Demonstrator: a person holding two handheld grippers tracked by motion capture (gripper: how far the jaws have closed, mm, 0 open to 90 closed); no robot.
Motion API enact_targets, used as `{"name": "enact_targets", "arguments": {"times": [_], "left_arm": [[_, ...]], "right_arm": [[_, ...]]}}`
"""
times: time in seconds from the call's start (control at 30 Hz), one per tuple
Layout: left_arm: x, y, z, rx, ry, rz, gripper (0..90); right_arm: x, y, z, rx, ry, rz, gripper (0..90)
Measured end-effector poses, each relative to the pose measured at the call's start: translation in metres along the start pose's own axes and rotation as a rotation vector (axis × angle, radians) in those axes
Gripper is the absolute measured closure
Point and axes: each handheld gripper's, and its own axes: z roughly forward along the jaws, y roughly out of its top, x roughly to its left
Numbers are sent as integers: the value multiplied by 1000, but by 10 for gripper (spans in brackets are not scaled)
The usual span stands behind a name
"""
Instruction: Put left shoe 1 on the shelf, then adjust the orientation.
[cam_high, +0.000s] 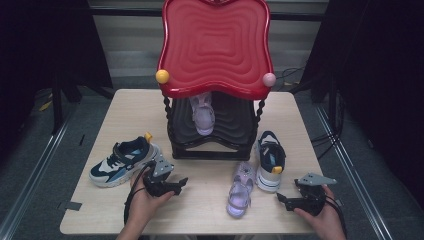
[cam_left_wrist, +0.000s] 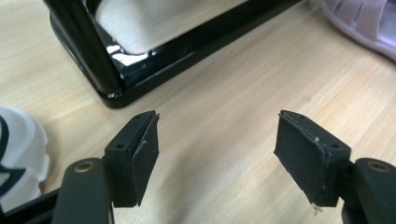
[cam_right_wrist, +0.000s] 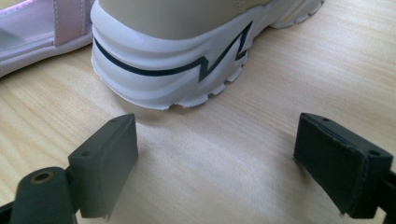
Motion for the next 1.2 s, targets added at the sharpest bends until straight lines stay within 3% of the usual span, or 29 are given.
{"name": "enact_targets", "arguments": {"times": [0.2, 0.33, 0.6, 0.73, 0.93, 1.2], "left_arm": [[5, -5, 0, 0, 6, -6, 291], [7, -8, 1, 9, -3, -7, 290], [8, -12, 3, 25, -4, -13, 276], [7, -15, 7, 59, -14, 12, 267], [9, -16, 8, 56, -26, -15, 246], [9, -16, 9, 56, -28, -9, 227]], "right_arm": [[-5, 0, -7, 30, 8, 40, 137], [-5, 1, -11, 33, 6, 33, 137], [0, 10, -22, 59, 30, -4, 142], [4, 15, -28, 71, 40, -29, 149], [12, 22, -31, 93, 58, -63, 161], [24, 29, -33, 116, 79, -90, 163]]}}
